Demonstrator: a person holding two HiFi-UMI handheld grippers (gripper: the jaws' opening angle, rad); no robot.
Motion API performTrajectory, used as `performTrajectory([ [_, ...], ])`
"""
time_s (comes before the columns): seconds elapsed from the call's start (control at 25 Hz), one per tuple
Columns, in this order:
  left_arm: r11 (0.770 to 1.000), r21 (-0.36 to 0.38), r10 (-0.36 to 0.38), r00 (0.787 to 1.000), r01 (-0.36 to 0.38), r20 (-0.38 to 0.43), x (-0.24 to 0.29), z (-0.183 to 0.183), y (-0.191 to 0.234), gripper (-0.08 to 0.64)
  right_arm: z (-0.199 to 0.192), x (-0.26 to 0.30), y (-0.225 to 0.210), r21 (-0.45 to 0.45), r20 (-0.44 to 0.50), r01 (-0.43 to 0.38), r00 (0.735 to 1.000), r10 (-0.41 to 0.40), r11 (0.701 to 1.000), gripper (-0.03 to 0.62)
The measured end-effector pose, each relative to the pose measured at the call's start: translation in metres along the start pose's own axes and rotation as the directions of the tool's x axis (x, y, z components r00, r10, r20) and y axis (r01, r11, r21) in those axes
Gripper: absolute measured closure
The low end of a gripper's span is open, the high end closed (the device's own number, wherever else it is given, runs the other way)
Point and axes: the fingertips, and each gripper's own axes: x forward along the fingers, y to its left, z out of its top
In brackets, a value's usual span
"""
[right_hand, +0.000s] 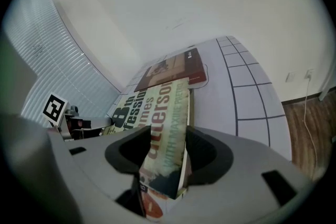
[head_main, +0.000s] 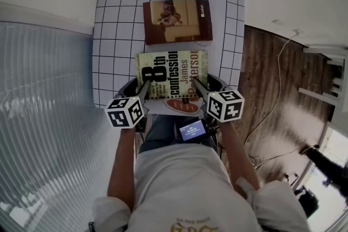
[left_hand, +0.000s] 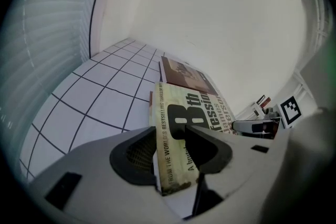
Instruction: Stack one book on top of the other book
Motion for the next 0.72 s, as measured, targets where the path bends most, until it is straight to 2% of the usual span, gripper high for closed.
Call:
performTrajectory([
  [0.72, 0.998, 0.06, -0.004, 0.997, 0.0, 0.073, -0.035, 0.021, -0.039, 0.382, 0.022, -0.048, 0.009, -0.036, 0.084, -0.013, 0.996, 0.016, 0.999, 0.38],
])
